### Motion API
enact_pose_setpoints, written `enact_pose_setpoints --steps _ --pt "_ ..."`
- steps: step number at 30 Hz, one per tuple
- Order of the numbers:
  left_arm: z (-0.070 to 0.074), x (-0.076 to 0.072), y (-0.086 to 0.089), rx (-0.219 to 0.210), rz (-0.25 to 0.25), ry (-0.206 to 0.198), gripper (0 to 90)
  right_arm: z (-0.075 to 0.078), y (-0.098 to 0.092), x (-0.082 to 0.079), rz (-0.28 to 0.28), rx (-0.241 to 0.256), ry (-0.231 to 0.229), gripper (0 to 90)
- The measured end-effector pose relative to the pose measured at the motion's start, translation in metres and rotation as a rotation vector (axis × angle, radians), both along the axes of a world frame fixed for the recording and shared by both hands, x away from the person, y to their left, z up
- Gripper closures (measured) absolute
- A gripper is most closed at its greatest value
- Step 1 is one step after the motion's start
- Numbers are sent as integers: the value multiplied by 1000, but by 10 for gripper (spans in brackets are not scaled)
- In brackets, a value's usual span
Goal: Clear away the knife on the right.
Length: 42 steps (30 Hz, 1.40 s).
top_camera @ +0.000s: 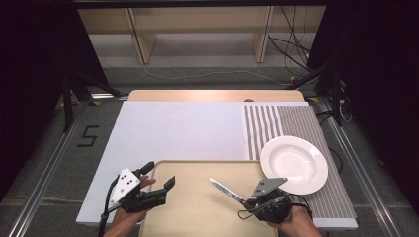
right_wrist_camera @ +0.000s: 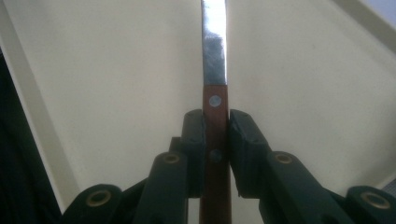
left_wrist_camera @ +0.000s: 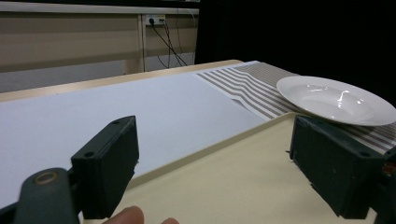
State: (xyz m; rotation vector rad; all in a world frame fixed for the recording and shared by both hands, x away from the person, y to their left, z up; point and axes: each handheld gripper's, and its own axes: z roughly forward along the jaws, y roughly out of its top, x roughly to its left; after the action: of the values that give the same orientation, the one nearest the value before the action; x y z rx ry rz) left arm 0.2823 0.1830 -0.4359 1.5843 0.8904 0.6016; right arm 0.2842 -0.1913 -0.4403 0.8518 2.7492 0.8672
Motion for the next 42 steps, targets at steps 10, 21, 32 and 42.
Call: enact_pose_setpoints --steps 10,21,32,42 --pt "0 0 0 0 1 1 155 -7 2 -4 -5 -27 53 775" --pt "0 0 0 2 0 -1 155 -16 4 -6 -18 -74 81 775" --pt "0 0 0 5 2 -1 156 -21 9 -8 -2 -115 122 741" --pt "-1 0 0 8 1 -1 156 -8 17 -5 69 -15 45 620"
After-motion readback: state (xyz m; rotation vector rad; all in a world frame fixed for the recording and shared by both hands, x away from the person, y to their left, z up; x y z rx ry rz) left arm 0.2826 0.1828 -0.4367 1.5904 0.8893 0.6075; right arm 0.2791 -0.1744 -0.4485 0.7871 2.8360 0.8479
